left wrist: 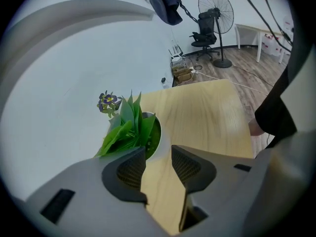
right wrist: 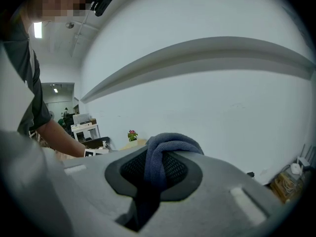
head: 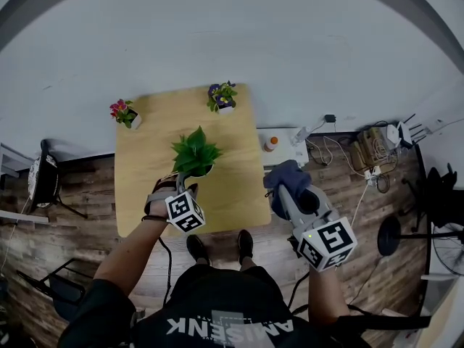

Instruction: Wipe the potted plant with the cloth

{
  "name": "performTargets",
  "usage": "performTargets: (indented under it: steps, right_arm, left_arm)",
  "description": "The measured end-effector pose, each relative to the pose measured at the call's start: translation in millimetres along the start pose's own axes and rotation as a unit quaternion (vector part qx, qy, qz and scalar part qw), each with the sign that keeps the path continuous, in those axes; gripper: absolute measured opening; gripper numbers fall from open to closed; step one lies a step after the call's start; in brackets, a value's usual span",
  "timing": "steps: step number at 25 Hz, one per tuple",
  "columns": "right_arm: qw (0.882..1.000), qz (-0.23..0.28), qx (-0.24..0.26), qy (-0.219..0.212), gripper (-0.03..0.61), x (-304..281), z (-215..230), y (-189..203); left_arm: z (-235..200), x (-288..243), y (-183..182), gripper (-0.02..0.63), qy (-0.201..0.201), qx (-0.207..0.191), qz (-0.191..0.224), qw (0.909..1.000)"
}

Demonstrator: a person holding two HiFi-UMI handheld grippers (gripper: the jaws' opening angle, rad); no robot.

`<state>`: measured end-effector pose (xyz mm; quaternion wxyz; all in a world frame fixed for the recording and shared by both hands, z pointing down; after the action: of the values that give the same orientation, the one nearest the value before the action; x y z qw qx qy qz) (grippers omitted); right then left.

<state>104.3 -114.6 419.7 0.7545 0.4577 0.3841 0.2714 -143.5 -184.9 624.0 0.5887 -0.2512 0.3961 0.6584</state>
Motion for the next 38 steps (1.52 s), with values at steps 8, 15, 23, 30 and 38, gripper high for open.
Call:
performTargets:
  steps: [8,15,23,30,38]
  right_arm:
    - [1.000,-0.006,-0.012,0.011,0.051,3.7,3.1,10.7]
    - [1.000,-0.007,-0.021,0.011,0.051,2.4,4.2,17.3]
    - [1.000,-0.003,-0.028,0.012,0.051,-0.2,6.1,17.4]
    - [0.999,-0.002,-0.032,0.013,0.051,0.2,9.0,18.0]
    - [0.999,-0.006,-0.037,0.014,0.051,0.9,10.7,22.3]
  left_arm:
    - [-2.2,-15.6,4.6,0.163,-0.013,-0.088,-0.023,0.9957]
    - [7.7,-20.8,6.5,0.135,-0.002,-0.153,-0.033,0.9877]
    - [9.7,-26.8,5.6,0.123,0.014,-0.242,-0.054,0.9686]
    - [6.4,-26.2,2.9,0.066,0.004,-0.258,-0.043,0.9651]
    - [8.5,-26.2,0.1,0.050,-0.002,-0.263,-0.023,0.9645]
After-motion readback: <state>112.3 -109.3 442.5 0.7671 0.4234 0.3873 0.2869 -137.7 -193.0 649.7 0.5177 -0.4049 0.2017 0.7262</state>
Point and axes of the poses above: the fingertips, and each gripper's own axes: x backward along the fingers, z to its right, y out of its underside, the point moved 6 cm from there along x, backward along the fingers, and after that the axes turned 11 degrees about -x, right-handed, at the moved point
